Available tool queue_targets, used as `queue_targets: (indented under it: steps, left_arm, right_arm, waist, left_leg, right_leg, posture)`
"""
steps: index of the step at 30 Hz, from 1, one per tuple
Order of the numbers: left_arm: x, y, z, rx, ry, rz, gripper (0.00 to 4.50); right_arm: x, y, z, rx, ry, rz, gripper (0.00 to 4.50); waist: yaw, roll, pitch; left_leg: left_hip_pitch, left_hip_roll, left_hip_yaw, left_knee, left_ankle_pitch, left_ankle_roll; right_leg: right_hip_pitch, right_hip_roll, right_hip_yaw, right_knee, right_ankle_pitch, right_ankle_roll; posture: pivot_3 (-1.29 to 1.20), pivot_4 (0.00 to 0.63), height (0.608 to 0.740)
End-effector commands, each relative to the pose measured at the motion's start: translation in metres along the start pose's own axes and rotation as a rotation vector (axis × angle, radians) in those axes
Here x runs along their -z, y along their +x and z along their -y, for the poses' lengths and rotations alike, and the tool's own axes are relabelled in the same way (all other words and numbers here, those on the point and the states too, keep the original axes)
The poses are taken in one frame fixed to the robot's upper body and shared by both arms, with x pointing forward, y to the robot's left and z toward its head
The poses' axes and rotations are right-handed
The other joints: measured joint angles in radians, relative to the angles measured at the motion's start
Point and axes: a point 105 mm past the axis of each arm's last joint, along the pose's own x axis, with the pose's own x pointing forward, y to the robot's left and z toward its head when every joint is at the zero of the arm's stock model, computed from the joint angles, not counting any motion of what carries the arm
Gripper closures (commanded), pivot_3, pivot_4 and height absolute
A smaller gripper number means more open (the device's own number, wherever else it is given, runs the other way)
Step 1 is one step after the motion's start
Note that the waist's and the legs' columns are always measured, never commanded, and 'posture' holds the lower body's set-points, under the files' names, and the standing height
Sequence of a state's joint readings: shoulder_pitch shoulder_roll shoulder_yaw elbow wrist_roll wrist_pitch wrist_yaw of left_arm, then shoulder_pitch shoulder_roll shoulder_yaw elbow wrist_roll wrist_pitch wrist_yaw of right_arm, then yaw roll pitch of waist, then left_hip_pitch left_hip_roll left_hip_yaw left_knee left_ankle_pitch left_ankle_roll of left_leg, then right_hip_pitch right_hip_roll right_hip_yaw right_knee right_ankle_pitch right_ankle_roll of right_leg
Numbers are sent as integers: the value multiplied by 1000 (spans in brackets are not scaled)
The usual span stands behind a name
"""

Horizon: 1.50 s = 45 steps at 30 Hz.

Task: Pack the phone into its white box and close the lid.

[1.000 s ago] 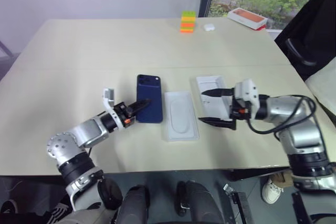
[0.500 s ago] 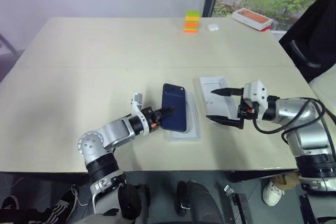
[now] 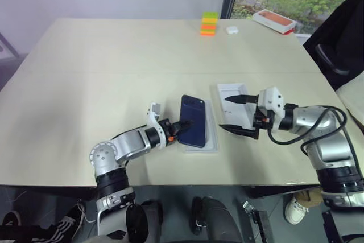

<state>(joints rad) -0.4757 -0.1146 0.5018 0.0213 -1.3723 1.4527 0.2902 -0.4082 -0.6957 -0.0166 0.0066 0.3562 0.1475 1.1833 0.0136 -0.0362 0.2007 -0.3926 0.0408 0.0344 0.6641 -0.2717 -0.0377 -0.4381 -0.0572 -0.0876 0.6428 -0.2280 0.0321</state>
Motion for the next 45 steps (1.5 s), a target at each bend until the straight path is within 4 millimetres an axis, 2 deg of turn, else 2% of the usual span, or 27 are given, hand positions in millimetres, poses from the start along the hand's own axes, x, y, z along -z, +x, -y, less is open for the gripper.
queue_targets:
  steps: [1,2,6,16,21,30,45]
  left_arm:
    - [0,3,16,71,23,-11,3506]
    - [-1,4,17,76,15,-8,3240]
    - [-1,4,16,34,62,-25,1342]
    - [3,-7,28,45,201,-76,1342]
    - [-4,-14,21,14,208,-54,1342]
    - [-4,-8,23,28,195,-36,1342]
    - [-8,-11,28,42,216,-31,1342]
  right_arm:
    - [-11,1,4,14,-39,26,0]
    - [-11,1,4,16,-40,26,0]
    - [-9,2,5,22,-39,23,0]
    - [-8,7,6,24,-37,30,0]
    - [-7,10,6,23,-38,37,0]
    - [-9,12,7,19,-48,42,0]
    - [-8,13,9,23,-44,45,0]
  waist:
    - [0,0,0]
    - [0,0,0]
    - [0,0,0]
    - [-1,0,0]
    - [-1,0,0]
    - [0,0,0]
    - [0,1,0]
  left_leg:
    - [0,0,0,0,0,0]
    - [0,0,0,0,0,0]
    - [0,0,0,0,0,0]
    - [2,0,0,0,0,0]
    - [2,0,-1,1,0,0]
    - [2,0,0,1,0,0]
    - [2,0,0,1,0,0]
  right_leg:
    - [0,0,0,0,0,0]
    - [0,0,0,0,0,0]
    - [0,0,0,0,0,-1]
    - [2,0,0,0,1,-1]
    - [2,0,0,0,1,-2]
    - [3,-1,0,0,2,-3]
    - [3,0,0,1,1,-2]
  posture:
    - [0,150,740]
    - [0,150,740]
    - [0,150,740]
    - [0,150,740]
    - [0,150,740]
    - [0,150,740]
    - [0,150,740]
